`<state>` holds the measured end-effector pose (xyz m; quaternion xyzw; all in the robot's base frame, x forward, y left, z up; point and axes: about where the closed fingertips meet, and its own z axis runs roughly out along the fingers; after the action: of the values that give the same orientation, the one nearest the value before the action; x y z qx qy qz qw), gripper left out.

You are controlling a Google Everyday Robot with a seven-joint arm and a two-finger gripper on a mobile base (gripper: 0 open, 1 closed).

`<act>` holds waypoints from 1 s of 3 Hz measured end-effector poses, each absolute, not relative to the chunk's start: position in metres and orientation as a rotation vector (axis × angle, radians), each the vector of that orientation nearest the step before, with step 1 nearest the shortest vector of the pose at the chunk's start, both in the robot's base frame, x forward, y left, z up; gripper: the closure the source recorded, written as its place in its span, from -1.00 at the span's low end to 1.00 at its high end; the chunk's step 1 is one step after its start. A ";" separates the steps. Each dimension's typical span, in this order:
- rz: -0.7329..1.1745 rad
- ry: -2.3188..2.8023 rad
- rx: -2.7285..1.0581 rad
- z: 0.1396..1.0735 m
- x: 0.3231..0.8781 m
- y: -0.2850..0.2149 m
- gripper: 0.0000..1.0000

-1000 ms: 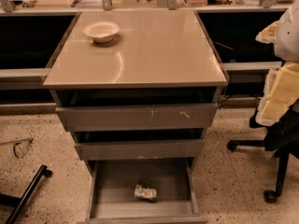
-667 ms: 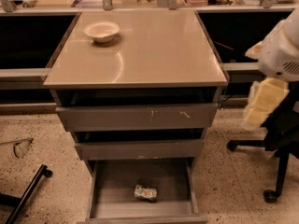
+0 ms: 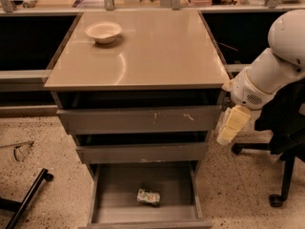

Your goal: Pick 7up can from bottom drawer and place on counter

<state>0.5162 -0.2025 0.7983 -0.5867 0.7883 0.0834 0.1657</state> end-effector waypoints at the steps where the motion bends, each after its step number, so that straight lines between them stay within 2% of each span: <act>1: 0.251 2.245 -1.674 0.793 0.516 -0.201 -1.00; 2: 0.313 2.223 -1.652 0.752 0.525 -0.197 -1.00; 3: 0.474 2.127 -1.600 0.656 0.546 -0.175 -1.00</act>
Offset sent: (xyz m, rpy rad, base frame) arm 0.0423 0.0182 -0.1896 0.2433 0.0380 0.0116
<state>0.5457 -0.1751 0.6565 -0.5775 0.7681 0.1711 0.2173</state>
